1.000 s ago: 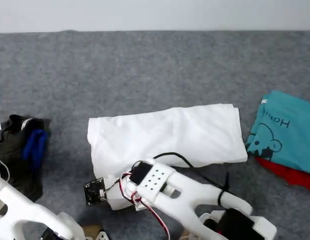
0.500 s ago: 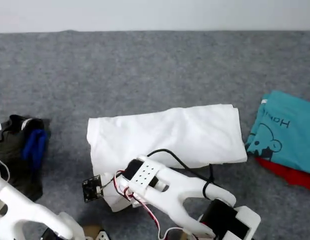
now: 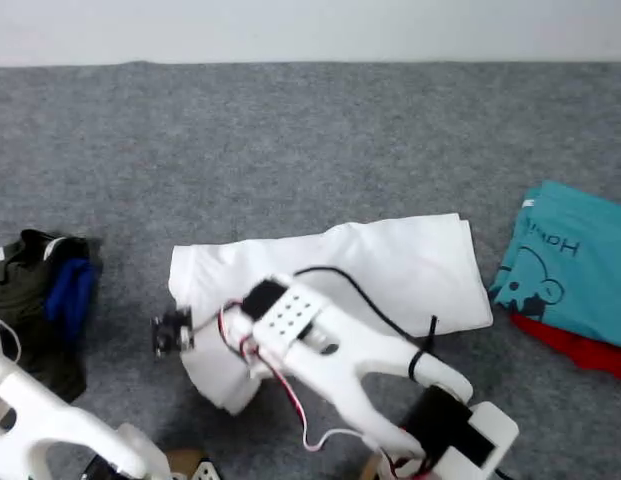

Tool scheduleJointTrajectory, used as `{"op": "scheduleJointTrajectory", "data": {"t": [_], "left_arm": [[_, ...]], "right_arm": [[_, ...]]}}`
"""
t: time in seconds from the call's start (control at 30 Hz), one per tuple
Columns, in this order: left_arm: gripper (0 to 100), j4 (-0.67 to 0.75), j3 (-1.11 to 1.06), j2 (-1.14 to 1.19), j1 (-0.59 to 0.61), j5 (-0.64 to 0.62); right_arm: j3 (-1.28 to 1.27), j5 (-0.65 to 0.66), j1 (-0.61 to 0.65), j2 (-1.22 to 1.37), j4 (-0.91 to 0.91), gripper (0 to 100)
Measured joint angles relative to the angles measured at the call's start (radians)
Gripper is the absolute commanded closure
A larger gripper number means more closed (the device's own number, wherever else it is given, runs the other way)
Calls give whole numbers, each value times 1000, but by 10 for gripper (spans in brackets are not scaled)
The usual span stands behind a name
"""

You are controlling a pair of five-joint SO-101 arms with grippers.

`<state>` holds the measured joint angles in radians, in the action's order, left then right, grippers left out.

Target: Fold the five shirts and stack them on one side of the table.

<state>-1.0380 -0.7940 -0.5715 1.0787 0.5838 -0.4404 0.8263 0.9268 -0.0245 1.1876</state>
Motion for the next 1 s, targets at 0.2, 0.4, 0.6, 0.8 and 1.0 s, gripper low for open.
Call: {"op": "scheduleJointTrajectory", "data": {"t": [0.2, 0.4, 0.6, 0.8, 1.0], "left_arm": [[992, 0, 0, 0, 0, 0], [992, 0, 0, 0, 0, 0], [992, 0, 0, 0, 0, 0], [992, 0, 0, 0, 0, 0], [992, 0, 0, 0, 0, 0]], "right_arm": [[144, 0, -86, 3, 9, 983], [196, 25, -141, 91, -18, 922], [322, 21, -186, 210, -14, 785], [496, -54, -242, 339, -14, 759], [664, -80, -270, 425, 92, 761]]}}
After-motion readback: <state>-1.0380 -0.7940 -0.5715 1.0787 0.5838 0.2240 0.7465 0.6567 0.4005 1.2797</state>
